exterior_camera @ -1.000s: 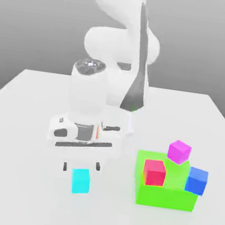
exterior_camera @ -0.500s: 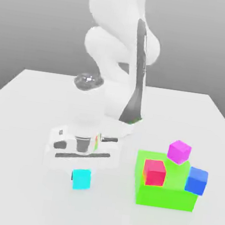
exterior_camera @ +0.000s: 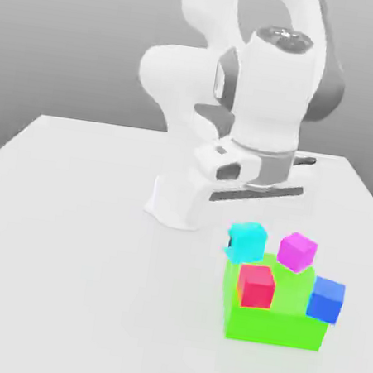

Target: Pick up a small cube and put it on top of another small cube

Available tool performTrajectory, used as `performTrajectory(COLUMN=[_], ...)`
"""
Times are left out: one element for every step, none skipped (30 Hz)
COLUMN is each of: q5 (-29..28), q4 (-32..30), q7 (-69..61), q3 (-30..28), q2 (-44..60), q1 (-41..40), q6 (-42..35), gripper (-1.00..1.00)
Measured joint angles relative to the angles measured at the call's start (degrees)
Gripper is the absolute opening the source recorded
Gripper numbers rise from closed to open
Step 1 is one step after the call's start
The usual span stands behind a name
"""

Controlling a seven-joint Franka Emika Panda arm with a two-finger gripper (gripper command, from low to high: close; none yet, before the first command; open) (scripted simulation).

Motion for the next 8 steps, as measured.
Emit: performTrajectory(q5=[-0.1, -0.4, -0.7, -1.1, -1.0, -1.0, -1.0, -1.0], q4=[-0.3, -0.6, -1.0, -1.4, -1.4, -1.4, -1.4, -1.4], q7=[0.4, 0.7, 1.0, 1.3, 1.3, 1.3, 1.3, 1.3], q3=[0.4, 0.7, 1.0, 1.1, 1.1, 1.1, 1.1, 1.1], q2=[1.5, 3.3, 5.2, 7.1, 7.1, 7.1, 7.1, 7.1], q1=[0.0, 0.0, -0.1, -0.2, -0.2, -0.2, -0.2, -0.2], q6=[1.7, 3.9, 6.2, 8.4, 8.4, 8.4, 8.4, 8.4], gripper=[-1.00, -1.00, -1.00, 1.00, 1.00, 1.00, 1.00, 1.00])
